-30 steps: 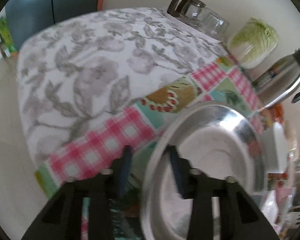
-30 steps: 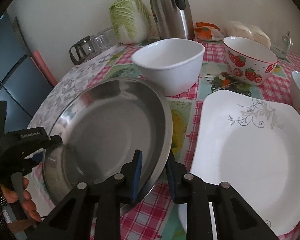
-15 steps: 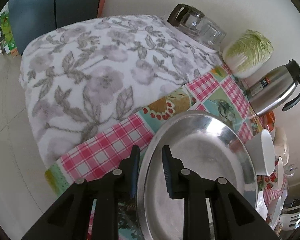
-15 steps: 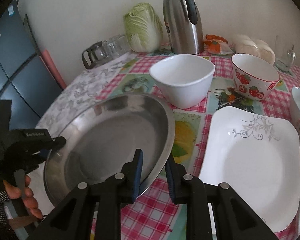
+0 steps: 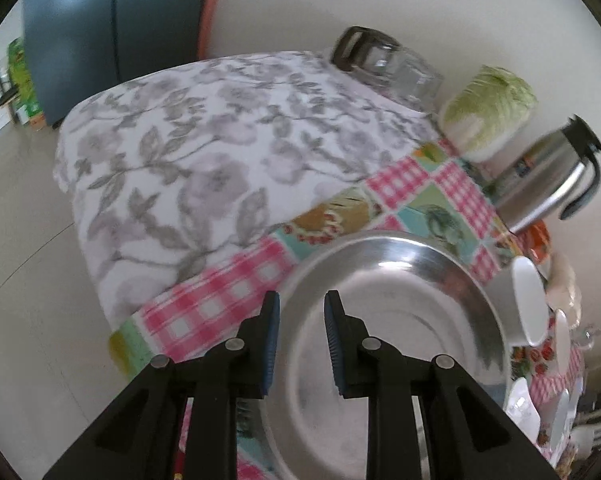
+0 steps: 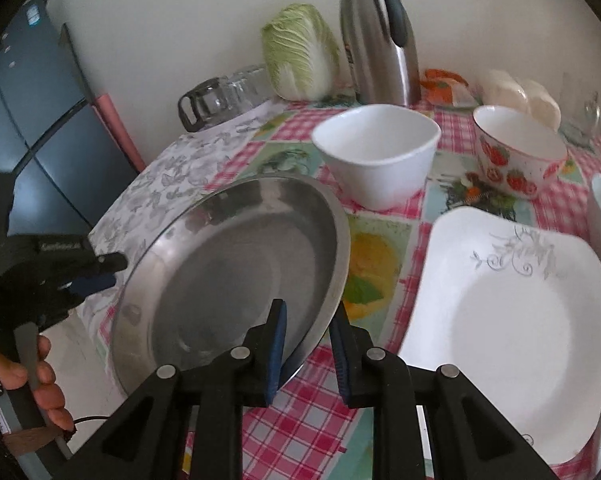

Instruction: Organize plates and bowls

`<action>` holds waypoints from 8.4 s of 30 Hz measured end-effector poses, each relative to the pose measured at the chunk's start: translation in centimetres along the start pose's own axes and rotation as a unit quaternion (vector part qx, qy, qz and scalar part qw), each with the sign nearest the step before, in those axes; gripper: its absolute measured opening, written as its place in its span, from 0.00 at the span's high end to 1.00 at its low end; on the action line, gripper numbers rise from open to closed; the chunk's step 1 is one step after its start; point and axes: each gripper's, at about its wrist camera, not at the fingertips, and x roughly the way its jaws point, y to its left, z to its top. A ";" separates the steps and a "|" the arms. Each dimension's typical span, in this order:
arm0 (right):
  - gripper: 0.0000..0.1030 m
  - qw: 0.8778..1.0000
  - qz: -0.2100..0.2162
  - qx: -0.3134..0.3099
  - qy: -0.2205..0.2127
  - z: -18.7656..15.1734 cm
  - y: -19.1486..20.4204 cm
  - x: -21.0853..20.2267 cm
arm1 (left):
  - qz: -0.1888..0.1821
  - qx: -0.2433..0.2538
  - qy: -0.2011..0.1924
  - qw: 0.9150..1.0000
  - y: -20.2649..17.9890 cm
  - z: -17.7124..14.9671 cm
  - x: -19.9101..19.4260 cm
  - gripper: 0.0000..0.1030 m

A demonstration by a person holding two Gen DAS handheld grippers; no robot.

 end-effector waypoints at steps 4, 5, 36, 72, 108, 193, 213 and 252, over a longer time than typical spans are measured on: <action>0.77 1.000 0.002 0.014 0.001 0.1 -0.5 0.2 | 0.020 -0.019 0.004 1.000 1.4 0.1 0.8 0.60; 0.77 1.000 0.002 0.015 0.002 0.1 -0.5 0.2 | 0.019 -0.021 0.006 1.000 1.6 0.1 1.0 0.55; 0.77 0.999 -0.025 -0.024 0.007 0.0 0.7 0.6 | 0.002 -0.013 0.018 1.000 0.8 -0.8 3.2 0.74; 0.76 0.995 -0.008 -0.042 -0.088 2.2 0.2 -6.8 | -0.040 0.001 -0.035 0.999 -2.2 -1.6 -2.6 0.76; 0.75 0.987 -0.035 0.014 -0.159 1.1 -11.8 -16.4 | -0.094 0.144 -0.034 0.984 -14.4 -10.1 -6.6 0.76; 0.42 0.983 -0.135 0.119 -0.035 -0.7 -19.4 -14.9 | -0.043 0.225 0.019 0.973 -18.7 -14.7 -3.8 0.37; 0.03 0.975 -0.179 0.128 -0.031 -0.3 -19.4 -16.5 | -0.016 0.296 -0.041 0.954 -20.7 -16.1 -5.6 0.05; 0.00 0.924 -0.199 0.298 -0.134 -7.6 -32.7 -27.0 | -0.319 0.317 -0.023 0.893 -26.6 -24.6 -13.5 0.02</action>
